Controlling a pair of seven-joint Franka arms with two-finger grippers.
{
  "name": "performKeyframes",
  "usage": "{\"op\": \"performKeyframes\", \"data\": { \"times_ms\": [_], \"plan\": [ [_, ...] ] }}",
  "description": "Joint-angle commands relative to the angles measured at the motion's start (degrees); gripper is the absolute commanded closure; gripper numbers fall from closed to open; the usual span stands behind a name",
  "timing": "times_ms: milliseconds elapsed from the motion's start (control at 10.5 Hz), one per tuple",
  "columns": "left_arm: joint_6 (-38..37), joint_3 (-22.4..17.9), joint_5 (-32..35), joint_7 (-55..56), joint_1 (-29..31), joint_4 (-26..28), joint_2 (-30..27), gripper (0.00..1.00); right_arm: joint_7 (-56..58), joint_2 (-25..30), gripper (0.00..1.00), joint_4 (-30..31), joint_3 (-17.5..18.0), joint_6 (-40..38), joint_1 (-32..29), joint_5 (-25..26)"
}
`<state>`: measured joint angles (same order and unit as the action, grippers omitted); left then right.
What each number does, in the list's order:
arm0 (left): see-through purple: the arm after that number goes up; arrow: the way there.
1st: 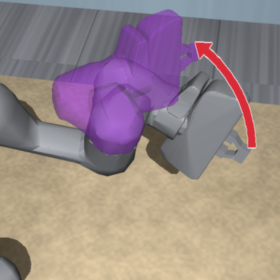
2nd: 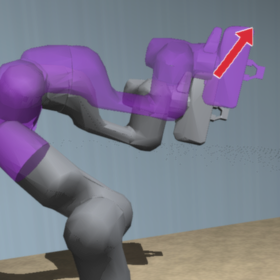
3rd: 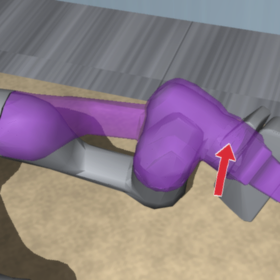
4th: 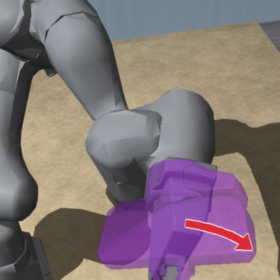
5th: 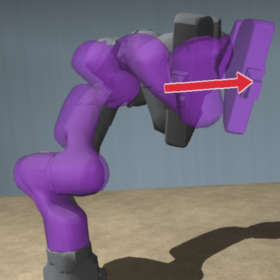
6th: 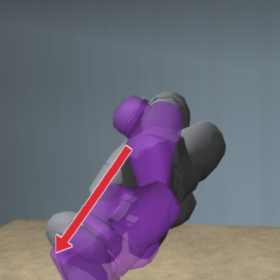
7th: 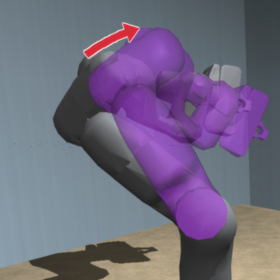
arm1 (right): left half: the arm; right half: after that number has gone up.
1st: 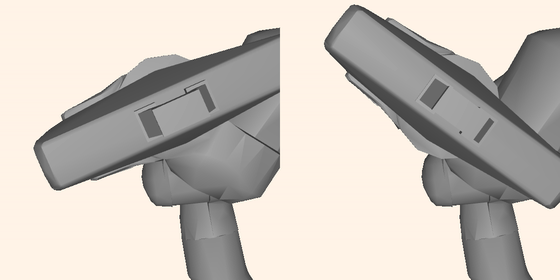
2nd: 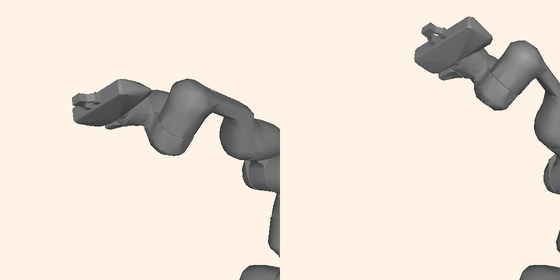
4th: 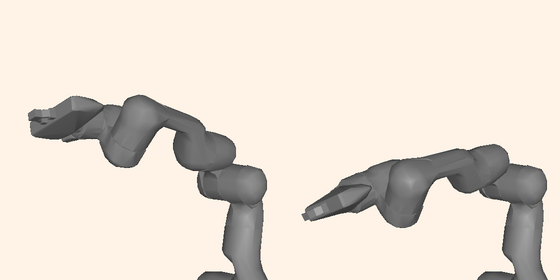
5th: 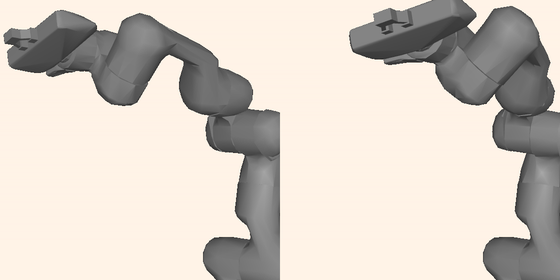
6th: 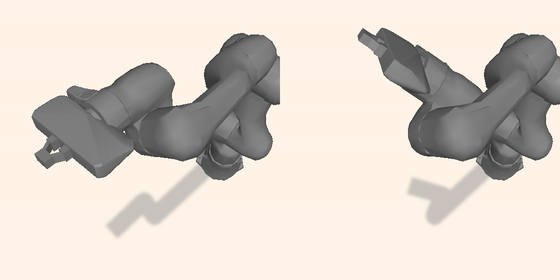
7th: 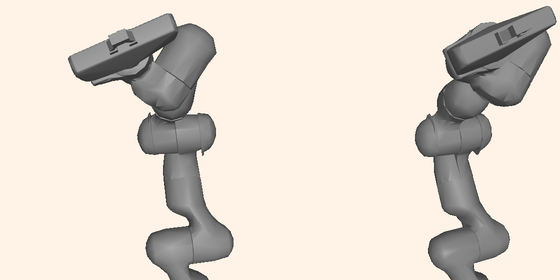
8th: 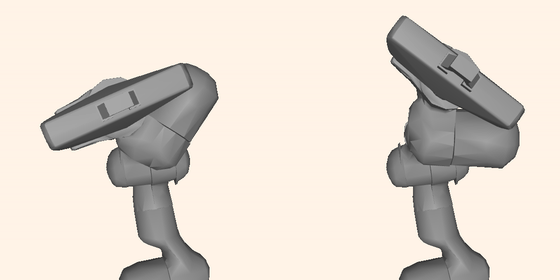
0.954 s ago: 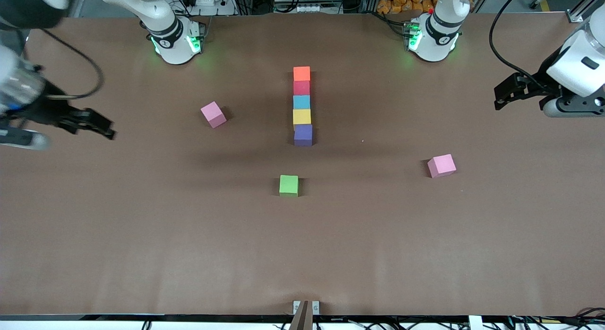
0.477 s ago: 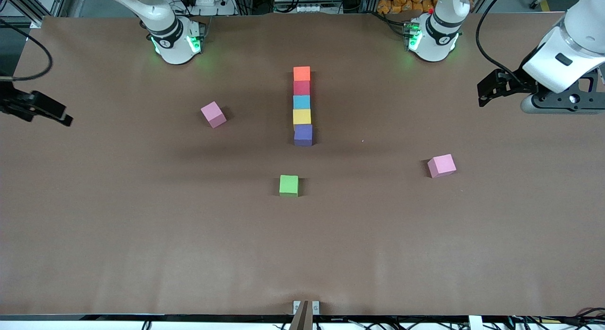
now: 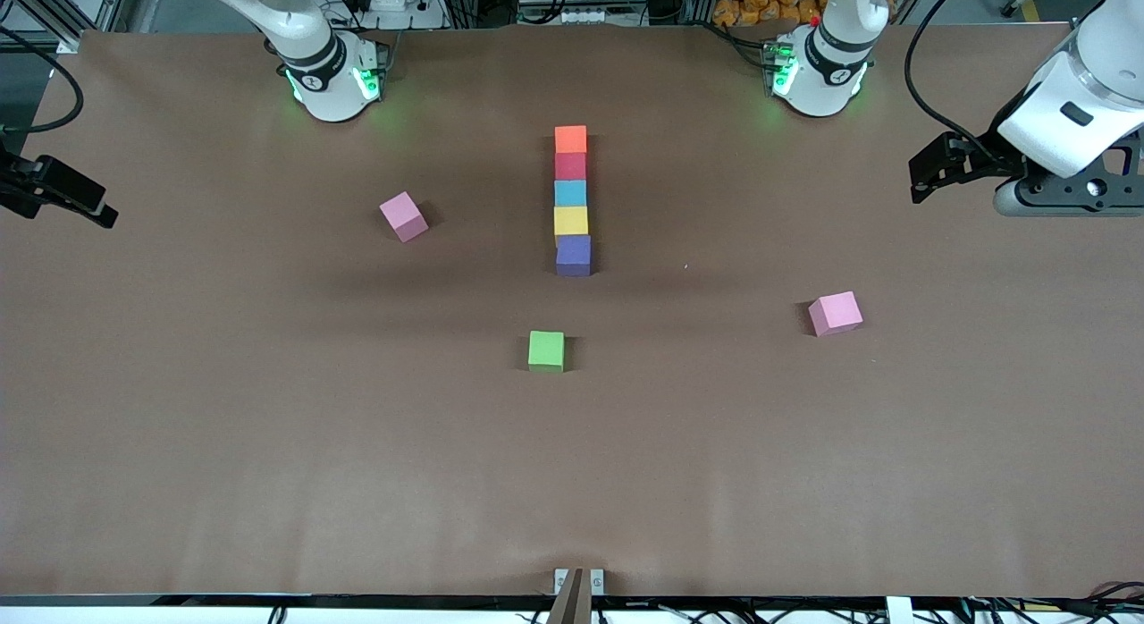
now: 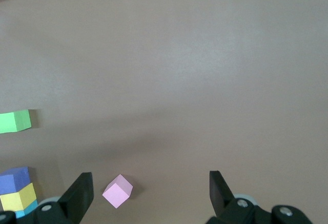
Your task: Arrange blocks into number 1
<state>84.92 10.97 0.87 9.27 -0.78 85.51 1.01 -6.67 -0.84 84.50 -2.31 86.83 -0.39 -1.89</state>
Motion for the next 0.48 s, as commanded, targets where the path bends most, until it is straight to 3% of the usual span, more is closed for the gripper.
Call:
{"op": "performKeyframes", "data": {
  "times_ms": [0,382],
  "plan": [
    [-1.2,0.3,-0.4,-0.2,0.6,-0.7,-0.3,0.00,0.3,0.6,0.00,-0.2,0.8,-1.2,-1.0,1.0],
    [-1.2,-0.2,-0.5,0.3,0.6,-0.8,-0.3,0.00,0.5,0.6,0.00,-0.2,0.8,-1.7,-1.1,1.0]
  ]
}}
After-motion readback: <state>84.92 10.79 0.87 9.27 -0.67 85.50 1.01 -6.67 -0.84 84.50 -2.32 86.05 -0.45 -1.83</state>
